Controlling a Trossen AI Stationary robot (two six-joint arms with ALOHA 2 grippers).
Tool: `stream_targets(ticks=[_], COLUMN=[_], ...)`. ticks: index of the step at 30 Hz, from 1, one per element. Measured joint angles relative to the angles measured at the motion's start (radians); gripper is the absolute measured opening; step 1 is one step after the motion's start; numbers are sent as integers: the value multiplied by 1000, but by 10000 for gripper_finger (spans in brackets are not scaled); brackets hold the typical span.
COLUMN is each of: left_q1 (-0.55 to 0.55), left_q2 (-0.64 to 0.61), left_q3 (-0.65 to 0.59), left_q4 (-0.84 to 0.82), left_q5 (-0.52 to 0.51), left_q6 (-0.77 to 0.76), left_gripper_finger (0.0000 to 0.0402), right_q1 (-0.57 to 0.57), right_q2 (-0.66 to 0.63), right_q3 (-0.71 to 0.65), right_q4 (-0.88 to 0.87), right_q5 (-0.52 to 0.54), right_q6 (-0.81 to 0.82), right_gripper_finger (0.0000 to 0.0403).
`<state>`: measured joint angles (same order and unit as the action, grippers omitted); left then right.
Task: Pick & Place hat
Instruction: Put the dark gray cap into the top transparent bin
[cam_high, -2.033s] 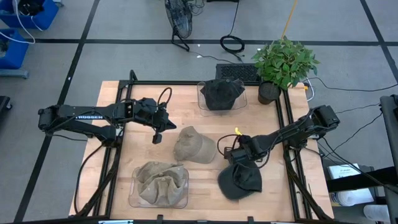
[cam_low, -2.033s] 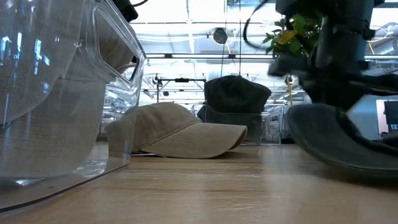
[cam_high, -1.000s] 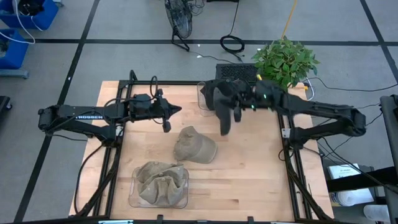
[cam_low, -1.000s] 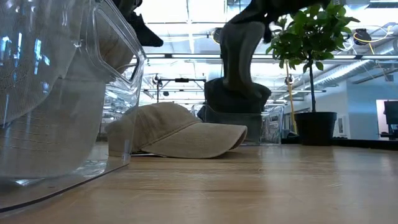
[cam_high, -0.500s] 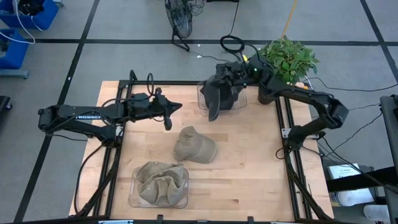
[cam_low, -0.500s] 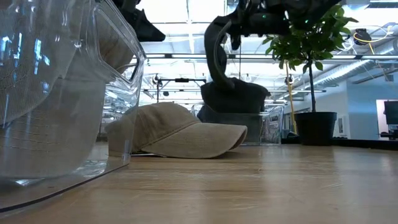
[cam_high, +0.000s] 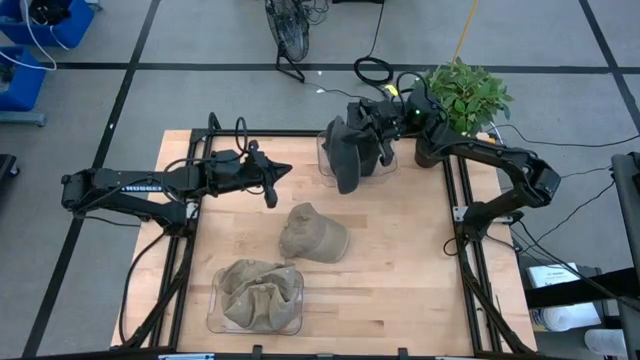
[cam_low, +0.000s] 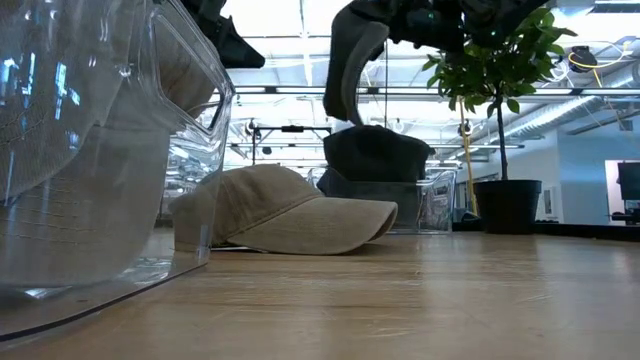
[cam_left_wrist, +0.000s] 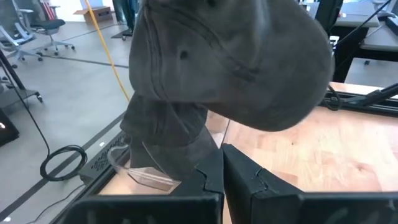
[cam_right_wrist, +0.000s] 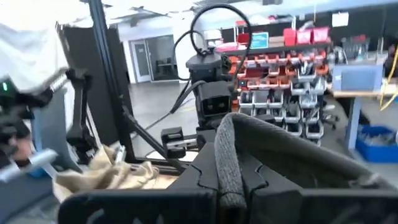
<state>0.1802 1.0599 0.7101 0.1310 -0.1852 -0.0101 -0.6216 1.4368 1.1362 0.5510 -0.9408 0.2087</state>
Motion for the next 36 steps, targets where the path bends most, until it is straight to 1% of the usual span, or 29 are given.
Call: stream_targets(ticks=[4, 7, 11, 13, 17, 21, 24, 27, 29, 31, 34, 36], left_q1=[0, 0, 0, 0, 0, 0, 0, 1, 1, 1, 1, 1], left_q2=[0, 0, 0, 0, 0, 0, 0, 0, 0, 0, 0, 0], left_q3=[0, 0, 0, 0, 0, 0, 0, 0, 0, 0, 0, 0], left_q4=[0, 0, 0, 1, 1, 1, 1, 1, 0, 1, 1, 1], left_q5=[0, -1, -1, 0, -1, -1, -1, -8, -8, -8, -9, -9], left_q6=[-1, -2, -13, -19, -23, -22, -22, -18, -18, -18, -18, -19], left_gripper_finger=[9, 4, 9, 7, 6, 8, 4, 9, 9, 4, 6, 10], right_q1=[0, -9, -21, -29, -35, -25, -11, 4, 19, 34, 58, 76], right_q2=[12, 30, 34, 28, -7, -47, -68, -69, -69, -69, -69, -68], right_q3=[0, 0, -9, -20, -24, -24, -24, -24, -44, -79, -157, -212], right_q4=[-1, -23, -188, -294, -464, -536, -583, -653, -660, -632, -541, -442], right_q5=[48, 57, 136, 215, 439, 637, 751, 866, 935, 974, 1032, 1087], right_q6=[-106, -134, -193, -244, -369, -461, -506, -560, -590, -622, -673, -714], right_gripper_finger=[0, 0, 0, 0, 0, 0, 0, 0, 0, 0, 0, 0])
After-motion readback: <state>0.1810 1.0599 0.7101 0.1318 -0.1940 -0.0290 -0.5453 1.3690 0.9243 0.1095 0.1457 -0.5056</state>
